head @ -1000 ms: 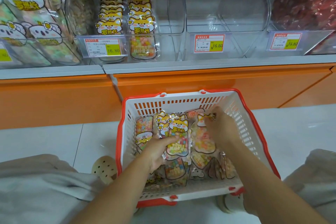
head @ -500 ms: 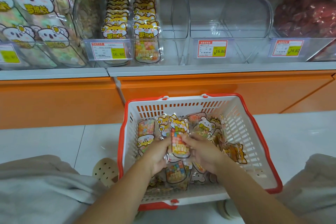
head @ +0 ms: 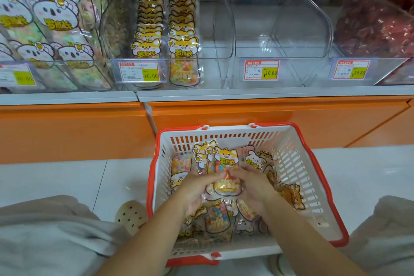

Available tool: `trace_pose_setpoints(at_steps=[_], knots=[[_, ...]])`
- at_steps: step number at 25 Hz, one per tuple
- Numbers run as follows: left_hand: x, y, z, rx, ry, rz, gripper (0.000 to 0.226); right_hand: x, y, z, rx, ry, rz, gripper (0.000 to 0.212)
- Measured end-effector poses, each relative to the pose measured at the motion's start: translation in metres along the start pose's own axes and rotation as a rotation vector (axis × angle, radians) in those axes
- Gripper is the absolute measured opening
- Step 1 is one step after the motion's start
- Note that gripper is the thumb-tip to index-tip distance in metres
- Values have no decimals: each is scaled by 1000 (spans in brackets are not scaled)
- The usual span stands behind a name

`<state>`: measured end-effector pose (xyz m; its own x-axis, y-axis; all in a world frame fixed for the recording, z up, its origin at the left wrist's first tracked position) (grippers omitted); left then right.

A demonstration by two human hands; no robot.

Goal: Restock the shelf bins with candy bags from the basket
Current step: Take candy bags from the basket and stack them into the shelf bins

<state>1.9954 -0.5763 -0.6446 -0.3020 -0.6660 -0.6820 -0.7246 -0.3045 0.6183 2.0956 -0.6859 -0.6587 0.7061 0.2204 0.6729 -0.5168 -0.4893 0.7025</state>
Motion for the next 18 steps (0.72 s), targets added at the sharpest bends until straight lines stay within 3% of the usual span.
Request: trace_pose_setpoints(at_steps=[3,7,10,11,15,18], knots=[[-16,10,-3,-39,-45,-26,78,16,7,-4,92,30,-35,48],[-45,22,-10,21,-82,-74,116,48,19,-15,124,33,90,51],[-72,31,-8,49,25,-102,112,81,37,-29,143,12,235,33],[-84,36,-8,65,15,-107,106,94,44,-34,125,21,278,27],[-140,58,-5,43,-78,-255,35,143,72,-65,59,155,422,13],[-186,71,-4,27,-82,-345,22,180,89,-99,63,263,475,10]])
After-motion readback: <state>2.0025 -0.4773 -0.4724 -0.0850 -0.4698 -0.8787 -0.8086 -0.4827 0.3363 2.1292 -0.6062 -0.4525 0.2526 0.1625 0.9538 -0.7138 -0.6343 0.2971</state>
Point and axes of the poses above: each hand's wrist, its own y-axis away from the middle knuckle, its own z-axis out of the back of the hand, x = y × z, the point moved 4 cm from there along -y, towards the middle knuckle
